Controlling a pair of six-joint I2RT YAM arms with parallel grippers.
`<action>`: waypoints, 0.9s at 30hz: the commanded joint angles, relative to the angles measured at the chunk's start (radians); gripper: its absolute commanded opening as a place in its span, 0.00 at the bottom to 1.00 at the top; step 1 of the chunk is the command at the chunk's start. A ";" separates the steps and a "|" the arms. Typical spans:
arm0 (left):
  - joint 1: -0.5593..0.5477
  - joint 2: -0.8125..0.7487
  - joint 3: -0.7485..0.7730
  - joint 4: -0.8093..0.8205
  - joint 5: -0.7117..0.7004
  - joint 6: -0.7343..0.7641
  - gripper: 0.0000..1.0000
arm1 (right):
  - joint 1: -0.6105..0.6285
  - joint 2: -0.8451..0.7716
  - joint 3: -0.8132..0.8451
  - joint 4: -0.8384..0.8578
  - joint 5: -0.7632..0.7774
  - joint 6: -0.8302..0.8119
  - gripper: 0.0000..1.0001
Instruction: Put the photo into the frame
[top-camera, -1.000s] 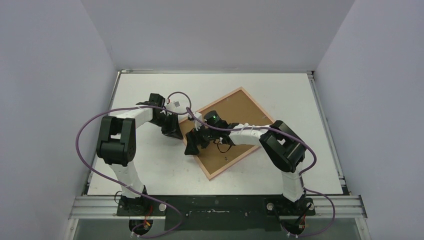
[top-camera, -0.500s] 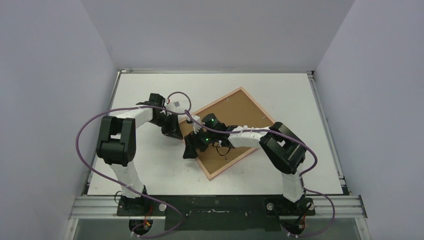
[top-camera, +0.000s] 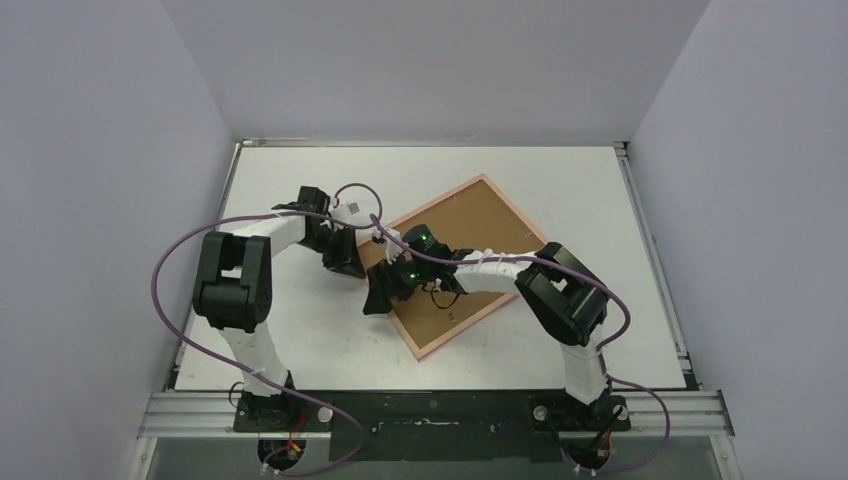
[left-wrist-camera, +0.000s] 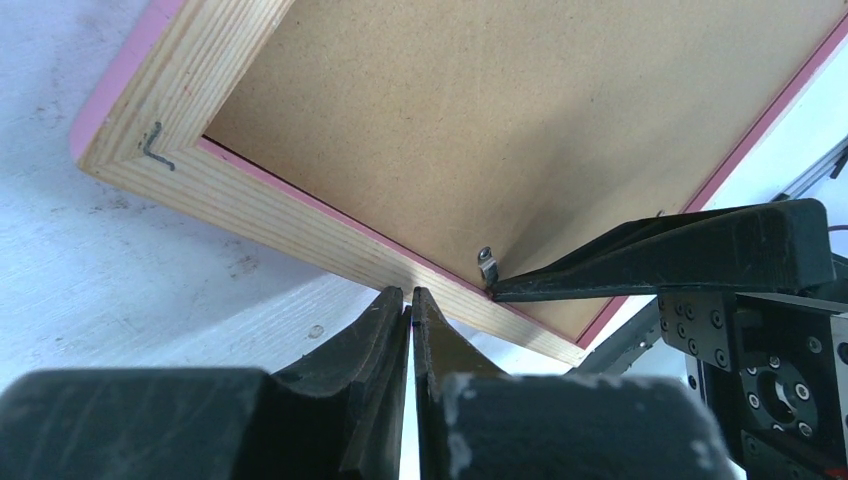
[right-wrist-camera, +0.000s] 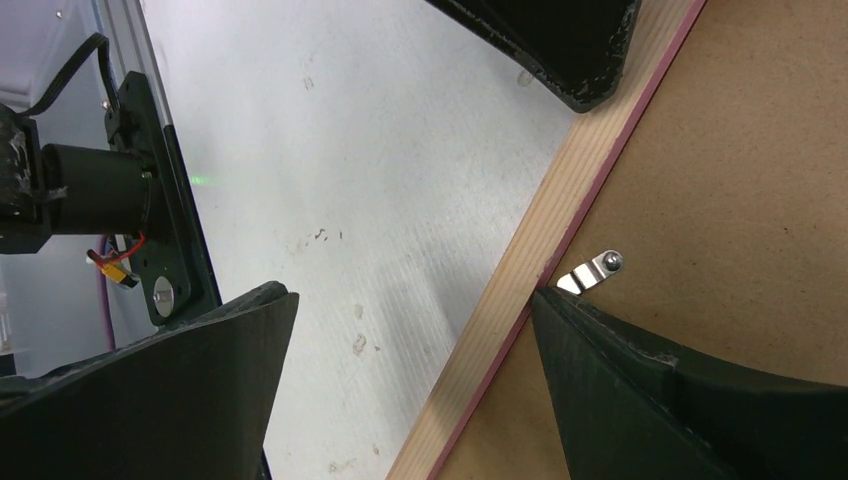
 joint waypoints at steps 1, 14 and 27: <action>-0.024 0.054 0.004 0.032 -0.078 0.030 0.07 | 0.016 0.042 0.054 0.125 -0.036 0.020 0.92; 0.004 0.061 0.017 0.023 -0.098 0.046 0.06 | -0.072 -0.251 -0.051 0.033 0.055 -0.052 0.96; 0.010 0.089 0.113 0.037 -0.178 0.061 0.06 | -0.581 -0.417 -0.248 0.038 0.695 -0.032 0.95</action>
